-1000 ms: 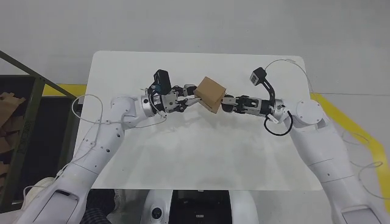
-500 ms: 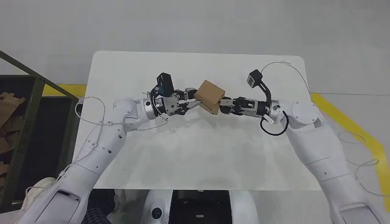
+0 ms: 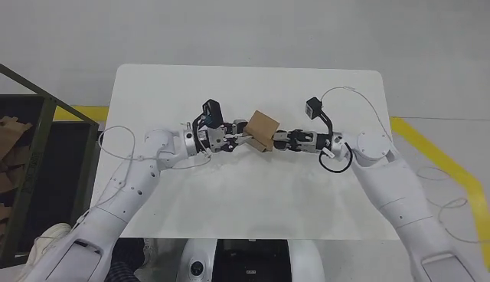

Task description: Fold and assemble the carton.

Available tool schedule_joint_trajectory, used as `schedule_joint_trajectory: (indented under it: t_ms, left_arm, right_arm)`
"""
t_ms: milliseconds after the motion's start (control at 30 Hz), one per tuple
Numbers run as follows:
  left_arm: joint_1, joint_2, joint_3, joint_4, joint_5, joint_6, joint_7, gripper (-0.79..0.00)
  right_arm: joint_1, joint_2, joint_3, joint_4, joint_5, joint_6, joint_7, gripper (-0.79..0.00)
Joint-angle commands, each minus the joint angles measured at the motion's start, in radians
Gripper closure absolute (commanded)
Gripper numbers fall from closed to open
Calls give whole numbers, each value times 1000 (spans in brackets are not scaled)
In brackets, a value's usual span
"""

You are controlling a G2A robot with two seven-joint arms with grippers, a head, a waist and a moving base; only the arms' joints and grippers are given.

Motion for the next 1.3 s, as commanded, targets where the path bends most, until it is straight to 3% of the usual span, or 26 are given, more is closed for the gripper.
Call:
schedule_joint_trajectory:
  t_ms: [0, 167, 300, 333, 367, 400, 433, 633, 867, 1067, 1267]
  left_arm:
    - [-1, -1, 4, 14, -11, -5, -24, -228]
    - [-2, -1, 12, 46, -42, -28, -85, -240]
    - [-3, -1, 18, 66, -65, -34, -130, -317]
    - [-4, -2, 18, 69, -75, -36, -137, -366]
    - [-4, -2, 16, 73, -86, -37, -142, -489]
    - [-4, -1, 14, 78, -101, -42, -146, -699]
    - [-5, -1, 11, 84, -120, -50, -152, -785]
    - [-1, 8, 1, 94, -262, -61, -211, -785]
    - [-39, 29, 5, 109, -651, -60, -379, -785]
    - [-57, 18, 21, 119, -719, 64, -414, -785]
    - [-81, 7, 71, 124, -984, 112, -621, -785]
  right_arm:
    - [4, -2, -8, 13, -8, 4, -6, -80]
    - [17, -9, -30, 47, -23, 10, -15, -74]
    - [27, -17, -50, 75, -34, 13, -27, -74]
    - [30, -18, -54, 80, -37, 13, -30, -77]
    - [33, -20, -57, 85, -41, 13, -34, -77]
    - [34, -21, -59, 89, -42, 11, -35, -83]
    - [36, -21, -59, 93, -44, 10, -38, -83]
    - [35, -16, -42, 102, -70, 8, -59, -99]
    - [12, -9, -27, 71, -93, 12, -65, -102]
    - [-8, -9, -32, 47, -107, 22, -77, -105]
    - [-12, -9, -33, 42, -116, 22, -84, -105]
